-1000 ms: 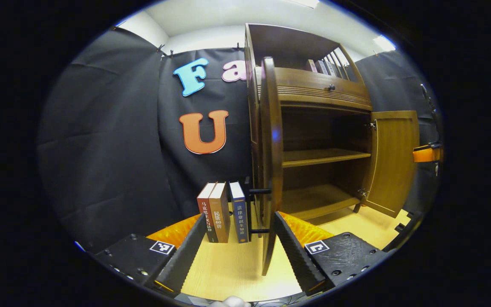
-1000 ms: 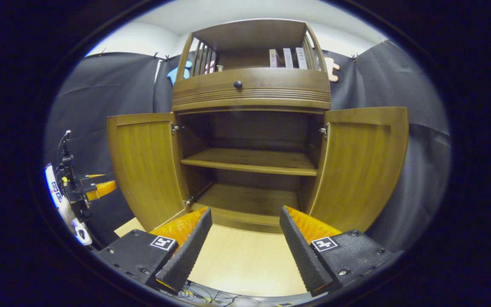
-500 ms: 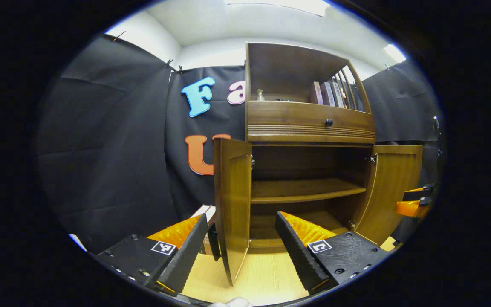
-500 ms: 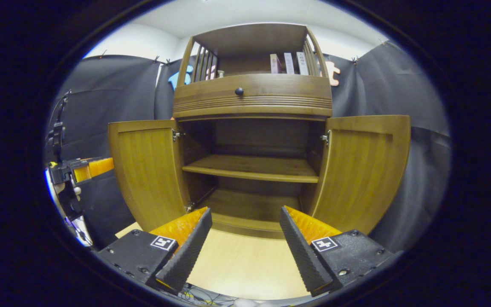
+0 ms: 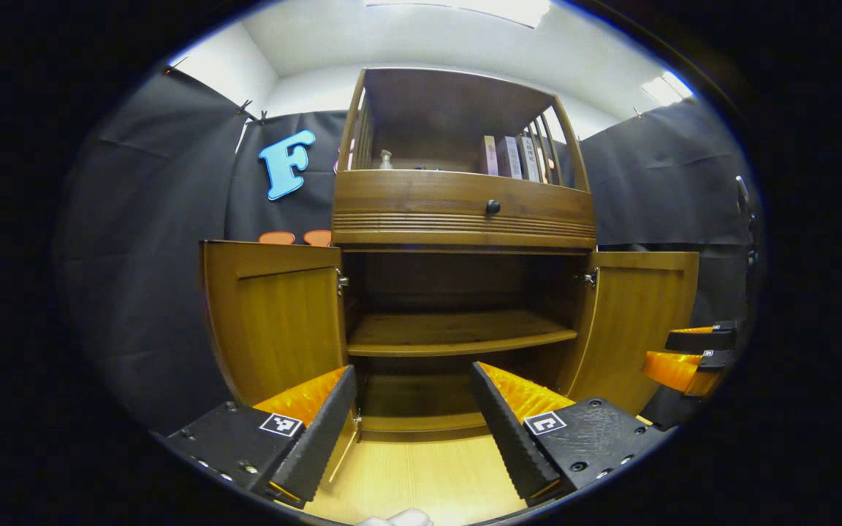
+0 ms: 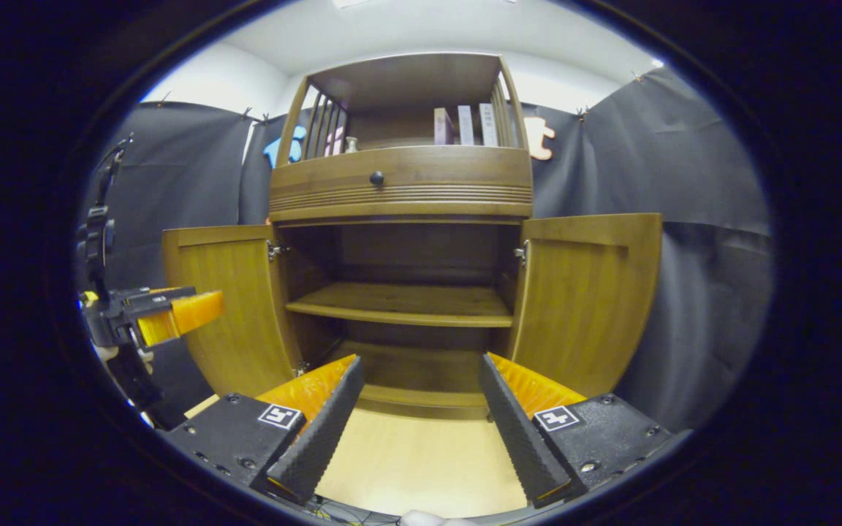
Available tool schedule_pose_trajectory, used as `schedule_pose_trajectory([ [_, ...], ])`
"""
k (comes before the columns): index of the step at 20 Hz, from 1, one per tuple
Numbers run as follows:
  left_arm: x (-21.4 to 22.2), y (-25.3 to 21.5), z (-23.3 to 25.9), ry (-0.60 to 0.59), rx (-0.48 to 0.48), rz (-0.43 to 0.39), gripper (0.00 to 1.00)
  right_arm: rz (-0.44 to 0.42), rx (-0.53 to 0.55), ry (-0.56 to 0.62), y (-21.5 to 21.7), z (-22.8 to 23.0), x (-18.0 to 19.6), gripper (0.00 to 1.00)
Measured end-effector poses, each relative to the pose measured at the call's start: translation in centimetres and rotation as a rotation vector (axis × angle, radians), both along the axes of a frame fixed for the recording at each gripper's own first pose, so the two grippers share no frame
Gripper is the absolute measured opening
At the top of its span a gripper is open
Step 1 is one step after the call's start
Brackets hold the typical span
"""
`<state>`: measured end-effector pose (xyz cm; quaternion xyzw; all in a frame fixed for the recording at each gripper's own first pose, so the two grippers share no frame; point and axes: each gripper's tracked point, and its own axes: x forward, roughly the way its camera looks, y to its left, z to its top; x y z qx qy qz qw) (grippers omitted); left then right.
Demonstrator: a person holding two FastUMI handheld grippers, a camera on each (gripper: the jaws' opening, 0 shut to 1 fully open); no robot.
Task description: Open the right door of the double-door shoe cabinet with the right hand, and open the left door with the left hand.
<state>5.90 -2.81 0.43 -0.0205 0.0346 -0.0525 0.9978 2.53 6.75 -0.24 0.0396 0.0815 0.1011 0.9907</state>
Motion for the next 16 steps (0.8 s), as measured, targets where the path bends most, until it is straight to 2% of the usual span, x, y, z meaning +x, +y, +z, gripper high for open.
schedule_pose_trajectory([
  [3,-0.1,-0.6,-0.6,-0.007,0.038,0.007,0.95,-0.043,0.002,0.003,-1.5,-0.3,-0.1,1.00],
  [8,-0.5,-2.1,-1.9,0.000,0.036,-0.017,0.95,-0.121,0.020,0.010,-3.7,-0.9,-0.2,1.00],
  [12,-0.8,-1.8,-2.3,0.002,0.042,-0.017,0.95,-0.140,0.024,0.006,-4.2,-0.6,0.0,1.00],
  [16,-0.8,-0.6,-2.1,-0.001,0.037,0.019,0.95,-0.121,0.012,0.015,-3.4,-1.0,0.1,1.00],
])
